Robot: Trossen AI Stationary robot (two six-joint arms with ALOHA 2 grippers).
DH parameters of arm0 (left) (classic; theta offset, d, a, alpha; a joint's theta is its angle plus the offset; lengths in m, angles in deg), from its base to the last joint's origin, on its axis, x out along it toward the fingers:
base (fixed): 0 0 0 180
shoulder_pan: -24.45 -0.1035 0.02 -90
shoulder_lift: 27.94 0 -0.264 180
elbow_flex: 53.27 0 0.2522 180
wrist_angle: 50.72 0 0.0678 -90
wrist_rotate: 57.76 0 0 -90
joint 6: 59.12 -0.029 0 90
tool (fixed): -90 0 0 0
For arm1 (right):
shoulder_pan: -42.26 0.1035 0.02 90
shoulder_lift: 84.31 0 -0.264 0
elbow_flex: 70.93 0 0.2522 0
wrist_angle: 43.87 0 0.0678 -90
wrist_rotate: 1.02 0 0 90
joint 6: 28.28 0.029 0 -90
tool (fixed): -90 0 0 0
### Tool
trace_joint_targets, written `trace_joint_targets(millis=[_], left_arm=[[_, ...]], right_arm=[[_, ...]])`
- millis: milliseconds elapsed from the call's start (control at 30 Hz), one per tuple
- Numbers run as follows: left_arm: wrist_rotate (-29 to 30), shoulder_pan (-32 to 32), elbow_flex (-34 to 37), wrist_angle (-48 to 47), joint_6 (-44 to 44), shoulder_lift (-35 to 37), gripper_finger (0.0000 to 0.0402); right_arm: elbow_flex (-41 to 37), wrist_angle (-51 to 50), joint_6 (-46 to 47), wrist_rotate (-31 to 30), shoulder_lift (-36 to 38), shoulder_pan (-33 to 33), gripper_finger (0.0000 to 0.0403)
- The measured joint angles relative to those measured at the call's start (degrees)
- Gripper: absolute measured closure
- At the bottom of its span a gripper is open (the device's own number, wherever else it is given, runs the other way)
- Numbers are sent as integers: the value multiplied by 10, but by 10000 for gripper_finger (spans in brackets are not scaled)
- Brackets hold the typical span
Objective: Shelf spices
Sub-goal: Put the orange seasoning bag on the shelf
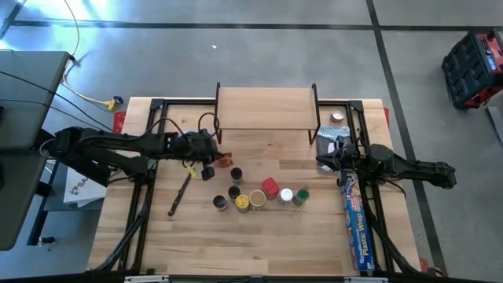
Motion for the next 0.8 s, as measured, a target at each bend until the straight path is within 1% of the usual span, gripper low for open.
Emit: trace_joint_targets(millis=[67,167,267,333,433,533,600,700,800], left_arm=[[0,-1,-39,-19,-20,0,401],[-4,-21,-110,-54,-58,0,401],[-18,-60,-183,-83,-106,-8,401],[-45,-95,-233,-109,-140,-24,401],[-88,-150,-306,-144,-186,-66,401],[-131,-201,-376,-181,-232,-124,401],[-142,-230,-420,-218,-263,-164,401],[-143,-274,-474,-275,-300,-215,401],[-173,-317,-498,-296,-337,-245,402]], right_arm=[[0,0,0,0,0,0,403],[0,0,0,0,0,0,403],[0,0,0,0,0,0,403],[0,0,0,0,0,0,403],[0,0,0,0,0,0,403],[0,0,0,0,0,0,403],[0,0,0,0,0,0,403],[0,0,0,0,0,0,403],[0,0,0,0,0,0,403]])
